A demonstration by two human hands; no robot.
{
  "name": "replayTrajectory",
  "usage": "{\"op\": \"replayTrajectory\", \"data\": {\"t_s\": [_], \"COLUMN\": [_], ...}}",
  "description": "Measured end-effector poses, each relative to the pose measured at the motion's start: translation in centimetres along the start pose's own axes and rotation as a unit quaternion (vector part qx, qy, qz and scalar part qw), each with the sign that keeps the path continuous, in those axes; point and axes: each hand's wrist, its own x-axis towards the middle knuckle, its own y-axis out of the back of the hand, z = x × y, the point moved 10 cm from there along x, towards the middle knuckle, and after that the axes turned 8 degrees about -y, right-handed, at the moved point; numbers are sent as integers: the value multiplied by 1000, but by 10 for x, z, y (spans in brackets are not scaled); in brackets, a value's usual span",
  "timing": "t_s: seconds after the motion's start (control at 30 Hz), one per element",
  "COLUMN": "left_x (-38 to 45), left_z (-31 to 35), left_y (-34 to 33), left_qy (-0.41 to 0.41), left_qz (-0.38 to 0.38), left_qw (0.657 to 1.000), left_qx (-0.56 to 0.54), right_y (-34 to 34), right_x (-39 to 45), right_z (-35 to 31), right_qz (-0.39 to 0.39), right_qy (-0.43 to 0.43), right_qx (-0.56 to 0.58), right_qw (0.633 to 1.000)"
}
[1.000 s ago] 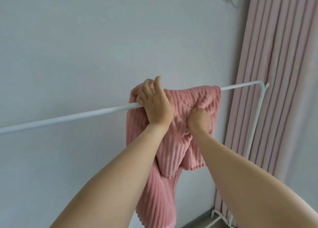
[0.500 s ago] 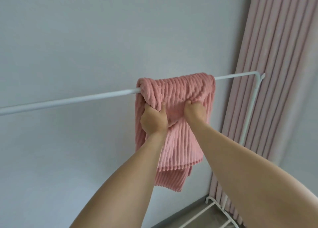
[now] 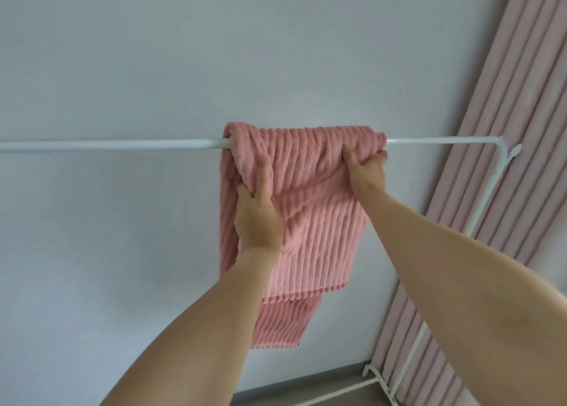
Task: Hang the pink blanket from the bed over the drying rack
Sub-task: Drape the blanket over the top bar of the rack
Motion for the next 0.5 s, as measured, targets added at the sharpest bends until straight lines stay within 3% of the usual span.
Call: {"op": "replayTrajectory", "data": {"t_s": [0.2,0.33,0.5], "left_x": [-11,-31,-76], "left_z": [5,9,-15], "left_y": [-22,-35,-62], "left_qy": [57,30,82], "left_qz": [-107,-160,-295], "left_qw": [992,986,952], "left_qx": [46,26,6], "right_y": [-4,-2,-4], "right_x": [-9,-24,-41], "right_z": [11,40,94], "right_qz": [25,2,-35], "right_qy": [34,27,-19], "right_qx": [-35,-59,-78], "right_qw": [999,998,996]}}
